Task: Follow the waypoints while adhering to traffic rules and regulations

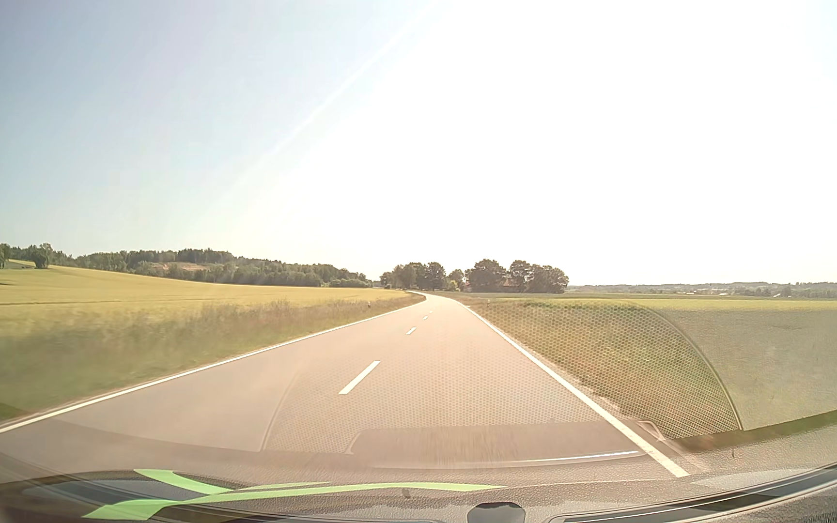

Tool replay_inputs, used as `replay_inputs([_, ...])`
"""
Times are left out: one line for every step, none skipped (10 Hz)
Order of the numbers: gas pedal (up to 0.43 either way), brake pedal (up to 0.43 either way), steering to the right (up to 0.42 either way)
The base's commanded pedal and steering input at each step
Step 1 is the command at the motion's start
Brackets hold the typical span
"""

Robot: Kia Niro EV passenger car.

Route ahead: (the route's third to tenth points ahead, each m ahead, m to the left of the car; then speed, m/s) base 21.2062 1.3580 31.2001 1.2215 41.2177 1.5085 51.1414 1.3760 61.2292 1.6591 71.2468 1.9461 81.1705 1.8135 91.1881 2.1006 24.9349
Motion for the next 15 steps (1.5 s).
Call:
replay_inputs([0.240,0.000,-0.003])
replay_inputs([0.240,0.000,-0.003])
replay_inputs([0.260,0.000,-0.003])
replay_inputs([0.287,0.000,-0.003])
replay_inputs([0.299,0.000,-0.003])
replay_inputs([0.299,0.000,-0.003])
replay_inputs([0.299,0.000,-0.003])
replay_inputs([0.287,0.000,-0.003])
replay_inputs([0.260,0.000,-0.003])
replay_inputs([0.260,0.000,-0.003])
replay_inputs([0.260,0.000,-0.002])
replay_inputs([0.248,0.000,-0.002])
replay_inputs([0.228,0.000,-0.002])
replay_inputs([0.228,0.000,-0.002])
replay_inputs([0.228,0.000,-0.001])
